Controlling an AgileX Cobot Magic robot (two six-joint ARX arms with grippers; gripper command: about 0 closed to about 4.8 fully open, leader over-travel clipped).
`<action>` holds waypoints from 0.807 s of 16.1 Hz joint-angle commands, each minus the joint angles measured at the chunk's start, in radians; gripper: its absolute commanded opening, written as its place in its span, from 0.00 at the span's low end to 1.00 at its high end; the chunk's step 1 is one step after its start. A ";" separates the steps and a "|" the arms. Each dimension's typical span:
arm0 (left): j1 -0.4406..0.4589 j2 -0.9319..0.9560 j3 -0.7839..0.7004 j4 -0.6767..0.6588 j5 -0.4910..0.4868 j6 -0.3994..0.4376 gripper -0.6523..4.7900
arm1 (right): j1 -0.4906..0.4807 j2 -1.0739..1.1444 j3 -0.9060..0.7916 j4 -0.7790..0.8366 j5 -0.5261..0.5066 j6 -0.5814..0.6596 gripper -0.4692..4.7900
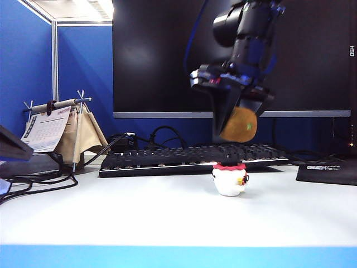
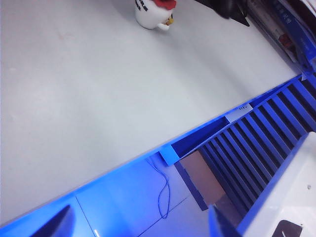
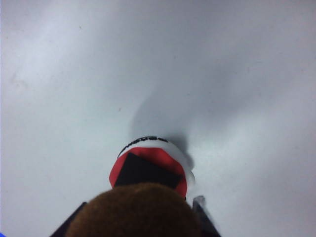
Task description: Place the kiwi on top of the doll with a flat head.
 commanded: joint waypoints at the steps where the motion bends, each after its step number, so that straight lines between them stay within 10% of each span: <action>1: 0.000 0.002 0.002 -0.017 0.010 0.005 0.77 | 0.006 0.004 0.004 0.010 -0.009 0.002 0.43; 13: 0.000 0.002 0.002 -0.017 0.014 0.005 0.77 | 0.012 0.063 0.001 0.010 -0.069 0.002 0.43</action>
